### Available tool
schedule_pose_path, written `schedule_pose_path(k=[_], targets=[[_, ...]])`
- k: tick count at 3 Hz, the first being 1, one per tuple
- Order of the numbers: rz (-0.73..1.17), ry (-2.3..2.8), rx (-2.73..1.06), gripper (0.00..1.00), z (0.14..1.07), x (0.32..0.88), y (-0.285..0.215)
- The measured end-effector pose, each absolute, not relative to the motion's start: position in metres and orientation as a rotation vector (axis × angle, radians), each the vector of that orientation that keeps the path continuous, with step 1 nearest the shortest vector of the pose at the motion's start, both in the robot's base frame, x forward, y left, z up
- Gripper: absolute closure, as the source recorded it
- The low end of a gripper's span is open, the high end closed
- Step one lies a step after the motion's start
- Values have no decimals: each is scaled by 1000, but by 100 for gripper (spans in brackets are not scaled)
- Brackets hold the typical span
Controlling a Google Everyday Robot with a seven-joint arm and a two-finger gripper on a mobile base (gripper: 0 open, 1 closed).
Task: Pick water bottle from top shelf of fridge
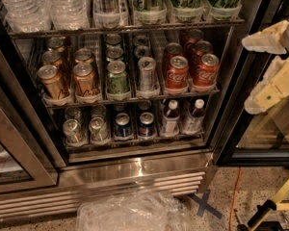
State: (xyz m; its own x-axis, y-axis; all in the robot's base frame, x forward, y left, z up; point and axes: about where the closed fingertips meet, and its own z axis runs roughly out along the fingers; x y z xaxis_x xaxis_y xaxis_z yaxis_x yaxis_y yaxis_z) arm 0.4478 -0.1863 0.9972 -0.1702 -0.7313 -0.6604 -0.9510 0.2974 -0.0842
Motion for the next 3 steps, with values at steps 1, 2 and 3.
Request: schedule_pose_path(k=[1,2,3], targets=[[623,1777,-1437,0,1055,437,-149],[679,1725,-1425,0,1068,432,-137],[664,1720,-1416,0,1069,432,-134]])
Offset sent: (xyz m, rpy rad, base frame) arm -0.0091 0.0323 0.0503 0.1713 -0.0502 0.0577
